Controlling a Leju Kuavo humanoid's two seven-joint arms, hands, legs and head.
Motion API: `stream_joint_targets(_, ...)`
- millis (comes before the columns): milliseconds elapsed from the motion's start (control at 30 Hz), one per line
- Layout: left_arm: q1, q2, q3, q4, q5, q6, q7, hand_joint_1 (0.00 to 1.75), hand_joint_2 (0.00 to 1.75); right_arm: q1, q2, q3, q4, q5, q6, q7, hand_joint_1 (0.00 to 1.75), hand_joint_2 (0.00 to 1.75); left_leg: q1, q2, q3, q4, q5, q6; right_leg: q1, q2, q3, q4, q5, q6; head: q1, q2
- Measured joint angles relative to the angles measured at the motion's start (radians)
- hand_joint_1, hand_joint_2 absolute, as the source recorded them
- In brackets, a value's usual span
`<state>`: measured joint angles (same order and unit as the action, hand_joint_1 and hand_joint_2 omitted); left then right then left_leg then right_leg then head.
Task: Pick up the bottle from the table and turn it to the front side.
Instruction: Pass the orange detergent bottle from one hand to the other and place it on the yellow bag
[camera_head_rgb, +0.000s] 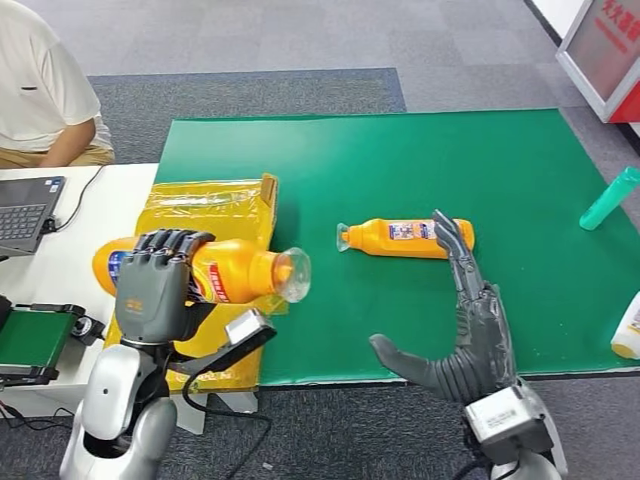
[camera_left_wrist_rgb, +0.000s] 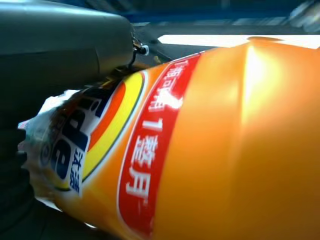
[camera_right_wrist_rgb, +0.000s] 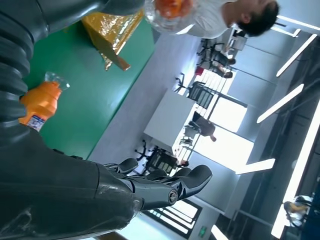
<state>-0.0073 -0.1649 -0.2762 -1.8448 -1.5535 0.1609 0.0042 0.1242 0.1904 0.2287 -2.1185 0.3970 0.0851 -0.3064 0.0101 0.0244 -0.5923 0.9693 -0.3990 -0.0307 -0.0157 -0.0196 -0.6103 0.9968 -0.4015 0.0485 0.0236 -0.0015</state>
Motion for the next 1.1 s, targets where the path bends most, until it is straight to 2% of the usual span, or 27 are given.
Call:
stream_joint_targets(133,-0.027,0.090,0.004,0.069,0.001,-0.016,0.135,1.75,1.75,0.000,0.000,-0.021,-0.029,-0.056,0.003,-0.028,0.00,1.75,0.000,0.000,0.000,0.000,0.001,0.000,0.000,0.000,0.000,0.000,0.000,0.000,0.000,0.000)
stream_joint_targets(267,-0.062,0.179,-0.038,0.146,0.001,-0.036,0.222,1.75,1.75,0.000,0.000,-0.051,-0.048,-0.092,0.012,-0.042,0.00,1.75,0.000,0.000,0.000,0.000,0.001,-0.001,0.000,0.000,0.000,0.000,0.000,0.000,0.000,0.000)
stream_joint_targets(367,-0.091,0.234,-0.078,0.204,0.001,-0.063,0.258,1.75,1.75,-0.002,0.000,-0.067,-0.052,-0.106,0.022,-0.047,0.00,1.75,0.000,0.000,0.000,0.000,0.001,-0.001,0.000,0.000,0.000,0.000,0.000,0.000,0.000,0.000)
stream_joint_targets(533,-0.115,0.294,-0.111,0.279,0.001,-0.094,0.271,1.75,1.75,-0.012,0.001,-0.073,-0.054,-0.107,0.031,-0.048,0.00,1.75,0.000,0.000,0.000,0.000,0.001,-0.001,0.000,0.000,0.000,0.000,0.000,0.000,0.000,0.000)
stream_joint_targets(833,-0.117,0.338,-0.126,0.354,0.001,-0.123,0.259,1.75,1.75,-0.019,0.001,-0.072,-0.054,-0.102,0.030,-0.048,0.00,1.75,0.000,0.000,0.000,0.000,0.001,-0.001,0.000,0.000,0.000,0.000,0.000,0.000,0.000,0.000)
stream_joint_targets(1100,-0.139,0.311,-0.130,0.448,0.001,-0.132,0.207,1.75,1.75,-0.019,0.001,-0.073,-0.054,-0.104,0.030,-0.049,0.00,1.75,0.000,0.000,0.000,0.000,0.001,-0.001,0.000,0.000,0.000,0.000,0.000,0.000,0.000,0.000)
